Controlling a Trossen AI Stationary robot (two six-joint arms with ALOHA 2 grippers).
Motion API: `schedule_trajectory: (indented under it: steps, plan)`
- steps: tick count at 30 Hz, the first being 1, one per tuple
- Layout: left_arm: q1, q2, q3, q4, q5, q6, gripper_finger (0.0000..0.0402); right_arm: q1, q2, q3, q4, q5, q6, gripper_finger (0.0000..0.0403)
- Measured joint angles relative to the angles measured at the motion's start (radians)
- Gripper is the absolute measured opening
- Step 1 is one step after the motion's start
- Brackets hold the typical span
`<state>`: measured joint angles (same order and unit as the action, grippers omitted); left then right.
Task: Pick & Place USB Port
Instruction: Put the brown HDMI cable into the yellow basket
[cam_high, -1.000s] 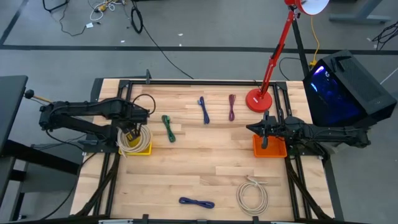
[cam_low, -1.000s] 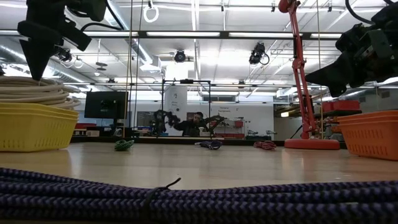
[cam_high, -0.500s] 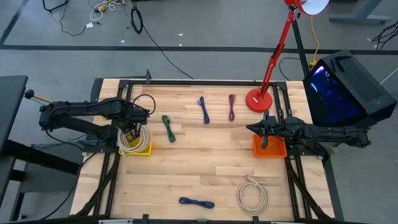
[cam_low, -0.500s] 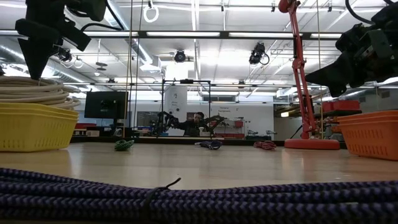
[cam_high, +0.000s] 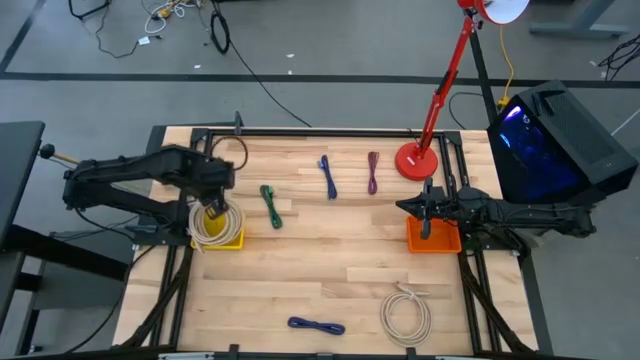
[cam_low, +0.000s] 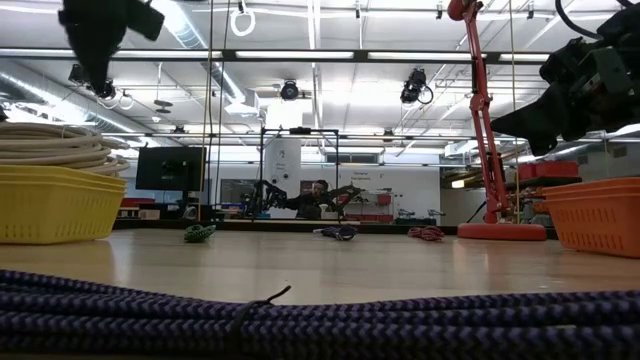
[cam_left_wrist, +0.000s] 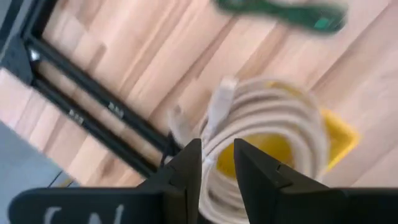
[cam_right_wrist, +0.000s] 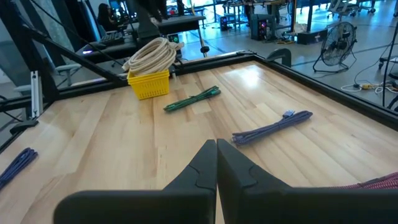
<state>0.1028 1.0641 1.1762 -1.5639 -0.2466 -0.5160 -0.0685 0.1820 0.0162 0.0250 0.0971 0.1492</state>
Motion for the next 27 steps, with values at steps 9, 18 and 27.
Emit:
schedule_trajectory:
  steps: [9, 18, 27]
  plan:
    - [-0.141, 0.037, 0.055, 0.447, 0.093, 0.070, 0.0087, 0.000, 0.000, 0.000, 0.030, 0.000, 0.001, 0.0006]
    - [-0.280, 0.212, 0.054, 0.684, -0.049, 0.252, 0.0087, 0.066, 0.014, 0.000, 0.419, -0.269, 0.165, 0.0007]
    - [-0.338, 0.354, 0.053, 0.870, -0.093, 0.352, 0.0087, 0.343, 0.206, 0.094, 0.706, -0.141, 0.028, 0.0046]
